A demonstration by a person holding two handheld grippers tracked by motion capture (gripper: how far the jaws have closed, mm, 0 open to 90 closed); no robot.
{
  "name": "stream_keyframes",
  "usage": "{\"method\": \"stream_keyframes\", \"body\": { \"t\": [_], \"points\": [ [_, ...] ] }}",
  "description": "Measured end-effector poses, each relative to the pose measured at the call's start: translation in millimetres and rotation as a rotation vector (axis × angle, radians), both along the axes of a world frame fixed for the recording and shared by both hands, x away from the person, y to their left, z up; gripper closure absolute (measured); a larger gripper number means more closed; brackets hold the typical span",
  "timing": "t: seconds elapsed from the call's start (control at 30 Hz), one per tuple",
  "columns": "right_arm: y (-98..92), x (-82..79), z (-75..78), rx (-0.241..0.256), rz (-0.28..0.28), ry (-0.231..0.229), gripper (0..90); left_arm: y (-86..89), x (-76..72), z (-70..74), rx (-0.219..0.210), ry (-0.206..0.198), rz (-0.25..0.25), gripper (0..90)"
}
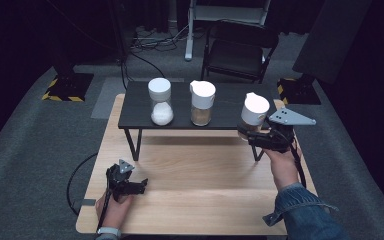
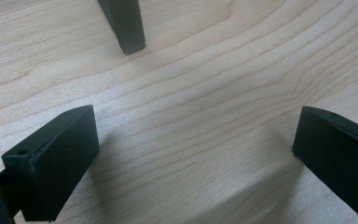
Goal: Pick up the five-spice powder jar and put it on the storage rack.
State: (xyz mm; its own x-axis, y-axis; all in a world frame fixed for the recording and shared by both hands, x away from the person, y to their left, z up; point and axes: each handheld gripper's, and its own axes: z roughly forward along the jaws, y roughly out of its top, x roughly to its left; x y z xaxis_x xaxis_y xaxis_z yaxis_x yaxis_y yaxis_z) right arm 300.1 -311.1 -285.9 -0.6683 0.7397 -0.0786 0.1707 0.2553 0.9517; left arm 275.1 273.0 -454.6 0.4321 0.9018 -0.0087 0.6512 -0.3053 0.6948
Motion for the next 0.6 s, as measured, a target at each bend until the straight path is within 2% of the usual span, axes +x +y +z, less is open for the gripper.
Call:
{"method": "stream_keyframes", "body": {
  "t": [0.3, 0.6],
  "points": [
    [7.0, 12.6, 3.8, 0.008, 0.001, -0.027, 30.2, -0.1, -0.1, -0.1, 0.0, 0.0, 0.001, 0.1],
    [12.7, 29.0, 0.3, 0.024, 0.01, -0.04, 30.2, -0.4, -0.5, -0.1, -0.001, 0.0, 0.003, 0.1]
  ]
}}
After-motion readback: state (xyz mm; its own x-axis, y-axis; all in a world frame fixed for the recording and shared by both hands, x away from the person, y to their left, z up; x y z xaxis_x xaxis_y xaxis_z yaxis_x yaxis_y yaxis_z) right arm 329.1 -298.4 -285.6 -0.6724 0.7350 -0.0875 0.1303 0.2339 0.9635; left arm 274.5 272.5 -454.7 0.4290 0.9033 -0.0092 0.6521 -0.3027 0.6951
